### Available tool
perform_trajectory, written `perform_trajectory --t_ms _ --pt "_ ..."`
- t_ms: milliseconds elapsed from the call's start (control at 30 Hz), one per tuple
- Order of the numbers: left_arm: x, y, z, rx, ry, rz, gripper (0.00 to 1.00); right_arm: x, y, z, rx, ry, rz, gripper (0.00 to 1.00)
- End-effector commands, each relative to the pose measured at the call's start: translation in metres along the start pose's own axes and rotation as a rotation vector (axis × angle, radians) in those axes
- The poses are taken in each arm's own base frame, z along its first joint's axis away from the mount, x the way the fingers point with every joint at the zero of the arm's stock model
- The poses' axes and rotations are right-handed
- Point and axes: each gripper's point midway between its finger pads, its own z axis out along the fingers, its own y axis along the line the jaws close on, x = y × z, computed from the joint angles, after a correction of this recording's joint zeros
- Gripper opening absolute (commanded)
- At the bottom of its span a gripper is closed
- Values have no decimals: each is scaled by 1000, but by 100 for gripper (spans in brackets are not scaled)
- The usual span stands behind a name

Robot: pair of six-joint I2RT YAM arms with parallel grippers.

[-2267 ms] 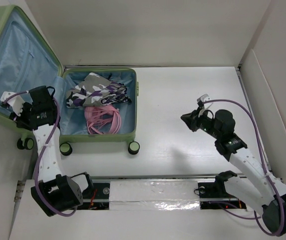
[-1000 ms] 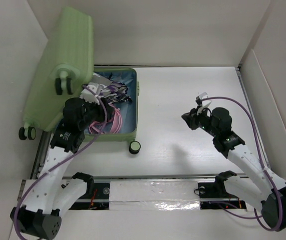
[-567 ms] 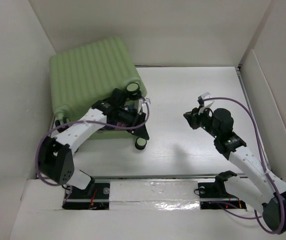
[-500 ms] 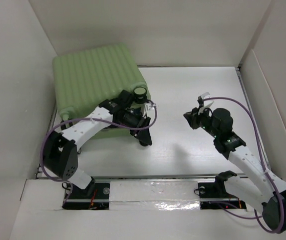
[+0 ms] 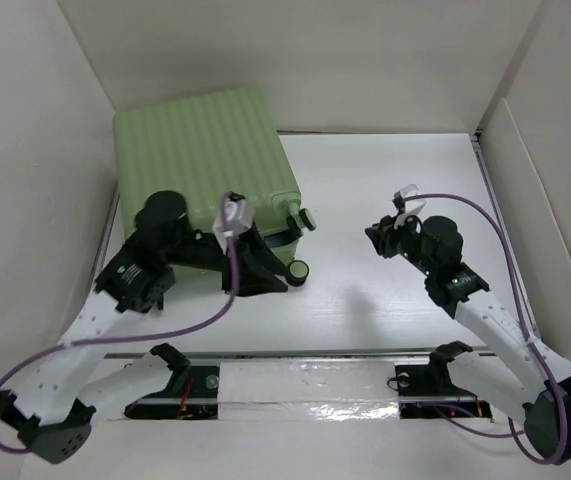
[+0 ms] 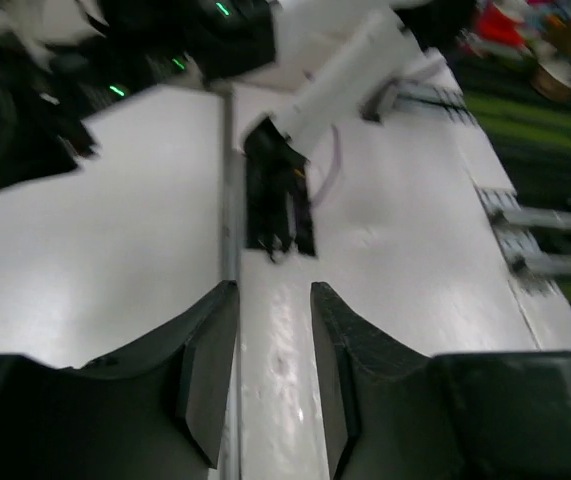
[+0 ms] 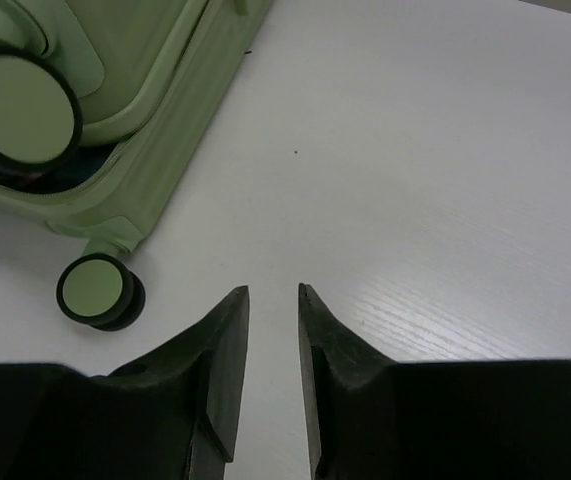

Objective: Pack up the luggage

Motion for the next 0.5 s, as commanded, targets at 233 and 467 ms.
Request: perform_trajectory --t_ms 233,467 --pt "-108 190 -225 -1544 -825 -383 41 -26 11 2 -26 -95 -76 0" --pt "-30 213 -377 -1939 -1068 -548 32 -28 16 1 -30 -99 -81 2"
